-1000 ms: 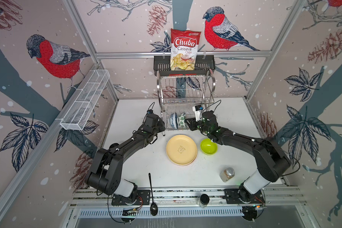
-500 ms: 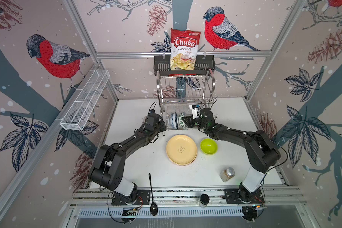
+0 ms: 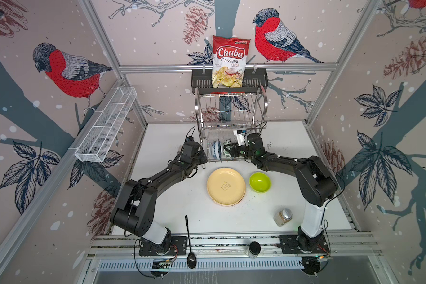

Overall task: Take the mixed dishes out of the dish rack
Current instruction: 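Reach the right gripper into the rack and close on the green-leaf bowl rim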

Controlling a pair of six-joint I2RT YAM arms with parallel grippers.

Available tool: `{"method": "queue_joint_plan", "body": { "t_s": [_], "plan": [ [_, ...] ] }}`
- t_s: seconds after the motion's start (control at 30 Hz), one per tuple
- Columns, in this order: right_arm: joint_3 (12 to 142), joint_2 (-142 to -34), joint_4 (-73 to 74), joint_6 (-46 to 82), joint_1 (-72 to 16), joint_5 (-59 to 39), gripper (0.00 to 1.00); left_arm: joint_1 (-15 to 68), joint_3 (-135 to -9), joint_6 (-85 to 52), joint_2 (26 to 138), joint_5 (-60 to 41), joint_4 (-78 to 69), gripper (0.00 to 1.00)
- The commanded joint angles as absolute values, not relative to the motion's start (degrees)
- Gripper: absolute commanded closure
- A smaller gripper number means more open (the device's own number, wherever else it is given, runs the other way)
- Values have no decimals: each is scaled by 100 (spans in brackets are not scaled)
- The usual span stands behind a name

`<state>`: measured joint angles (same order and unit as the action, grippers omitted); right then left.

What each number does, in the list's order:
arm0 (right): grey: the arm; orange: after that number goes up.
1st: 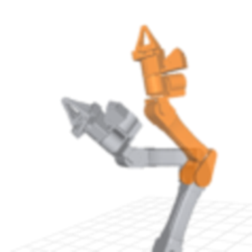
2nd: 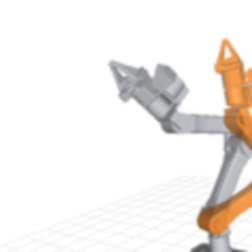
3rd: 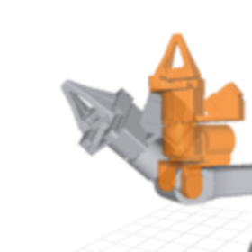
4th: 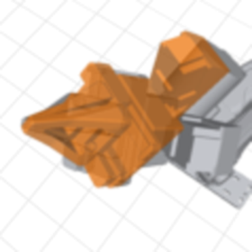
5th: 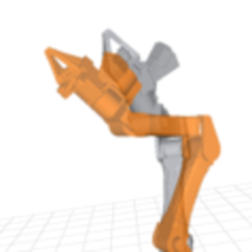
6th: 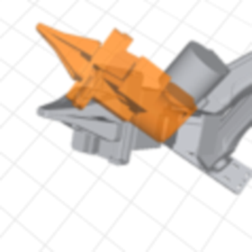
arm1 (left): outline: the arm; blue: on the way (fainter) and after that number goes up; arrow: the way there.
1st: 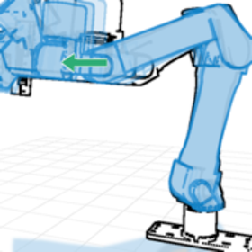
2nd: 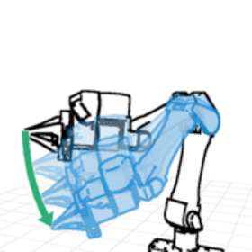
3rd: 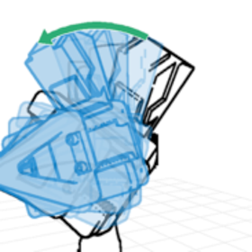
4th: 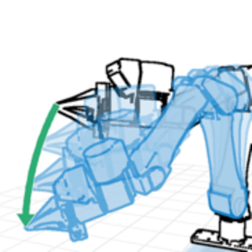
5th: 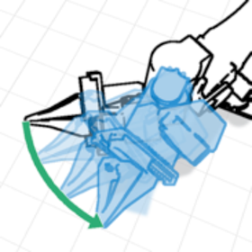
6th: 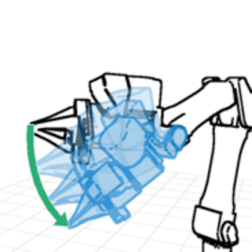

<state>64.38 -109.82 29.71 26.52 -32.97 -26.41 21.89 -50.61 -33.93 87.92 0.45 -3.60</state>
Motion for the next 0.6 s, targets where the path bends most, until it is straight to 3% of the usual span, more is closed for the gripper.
{"method": "queue_joint_plan", "body": {
  "t_s": [0.0, 0.2, 0.57],
  "plan": [
    [6341, -11086, 3334, 2904, -3176, -2691, 88, 2170, -5080, -3405, 8824, 201, -181, 72],
    [6114, -11204, 3846, 3311, -3085, -3015, 97, 2163, -5063, -3421, 8850, 219, -180, 73],
    [5569, -11339, 5519, 4554, -2894, -3614, 100, 2162, -5021, -3436, 8841, 218, -145, 73]
  ]
}}
